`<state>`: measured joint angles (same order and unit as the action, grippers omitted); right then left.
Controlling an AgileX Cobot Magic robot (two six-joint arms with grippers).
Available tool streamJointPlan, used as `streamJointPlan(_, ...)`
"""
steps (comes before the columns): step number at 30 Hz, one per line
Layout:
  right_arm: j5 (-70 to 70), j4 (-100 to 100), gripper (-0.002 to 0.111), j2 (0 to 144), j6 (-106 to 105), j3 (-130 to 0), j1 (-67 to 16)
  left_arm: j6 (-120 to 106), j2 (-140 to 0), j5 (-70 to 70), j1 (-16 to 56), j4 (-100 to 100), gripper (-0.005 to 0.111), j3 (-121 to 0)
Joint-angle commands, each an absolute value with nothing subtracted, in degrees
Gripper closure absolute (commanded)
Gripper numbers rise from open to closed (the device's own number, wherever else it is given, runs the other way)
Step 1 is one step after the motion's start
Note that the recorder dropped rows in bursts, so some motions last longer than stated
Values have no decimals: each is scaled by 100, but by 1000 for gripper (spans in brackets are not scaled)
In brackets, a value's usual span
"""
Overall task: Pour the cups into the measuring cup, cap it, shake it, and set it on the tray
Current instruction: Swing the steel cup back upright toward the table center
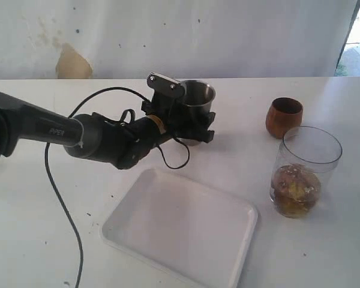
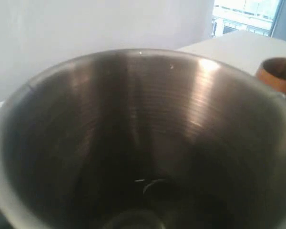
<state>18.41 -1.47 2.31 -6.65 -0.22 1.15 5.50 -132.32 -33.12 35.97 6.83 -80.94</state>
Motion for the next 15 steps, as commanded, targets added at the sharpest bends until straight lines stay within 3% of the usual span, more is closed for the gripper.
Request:
streamJointPlan(1,1776,-172,108,252,-687,0,106,581,-13270,-3795,3605,814,107,-8122)
streamJointPlan(6,1776,-172,108,252,-687,0,106,581,-13269,-3756,3605,803,106,-8122)
streamJointPlan(8,1776,-172,108,252,-687,0,106,555,-13269,-3714,3605,803,99,-8122)
streamJointPlan(11,1776,-172,108,252,-687,0,106,557,-13269,-3714,3605,803,75,-8122)
streamJointPlan(15,1776,-172,108,252,-687,0,106,557,-13259,-3730,3605,803,26,-8122)
